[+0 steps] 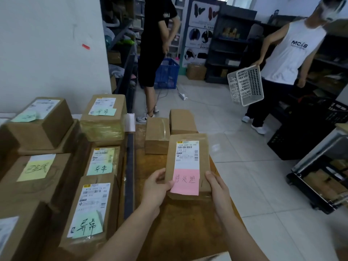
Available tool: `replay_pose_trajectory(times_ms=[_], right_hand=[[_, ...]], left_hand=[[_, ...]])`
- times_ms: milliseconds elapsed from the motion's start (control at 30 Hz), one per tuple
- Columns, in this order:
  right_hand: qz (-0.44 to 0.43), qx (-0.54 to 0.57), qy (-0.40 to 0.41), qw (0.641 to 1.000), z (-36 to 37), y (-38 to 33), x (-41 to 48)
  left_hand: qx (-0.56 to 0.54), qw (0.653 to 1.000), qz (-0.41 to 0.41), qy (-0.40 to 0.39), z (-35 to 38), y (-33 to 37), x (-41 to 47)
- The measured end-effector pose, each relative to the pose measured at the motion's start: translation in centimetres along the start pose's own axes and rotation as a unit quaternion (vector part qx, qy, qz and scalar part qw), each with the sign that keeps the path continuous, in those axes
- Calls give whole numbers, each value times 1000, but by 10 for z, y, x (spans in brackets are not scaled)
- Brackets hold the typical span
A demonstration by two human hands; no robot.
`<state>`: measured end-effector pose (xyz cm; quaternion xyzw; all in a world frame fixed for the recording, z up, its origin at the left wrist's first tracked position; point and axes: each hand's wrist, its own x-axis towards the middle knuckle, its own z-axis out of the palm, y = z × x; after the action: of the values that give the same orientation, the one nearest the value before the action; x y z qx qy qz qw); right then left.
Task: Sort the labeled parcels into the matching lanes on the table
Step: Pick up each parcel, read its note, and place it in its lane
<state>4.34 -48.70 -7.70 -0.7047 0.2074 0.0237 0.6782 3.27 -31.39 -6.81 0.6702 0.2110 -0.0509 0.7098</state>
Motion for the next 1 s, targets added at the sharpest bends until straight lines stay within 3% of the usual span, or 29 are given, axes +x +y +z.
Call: replay_pose_trajectory(times_ms=[167,467,1000], right_hand=[[-44,42,-43,997,17,-18,-23],[-172,14,-132,976,48,-38,-96],[-226,-23,-366,903,176,-35,-237]], left_hand=[[-68,994,67,54,-20,16,-39],[-72,967,149,191,-63,22,-126],[-152,880,215,396,-215,5,-249]])
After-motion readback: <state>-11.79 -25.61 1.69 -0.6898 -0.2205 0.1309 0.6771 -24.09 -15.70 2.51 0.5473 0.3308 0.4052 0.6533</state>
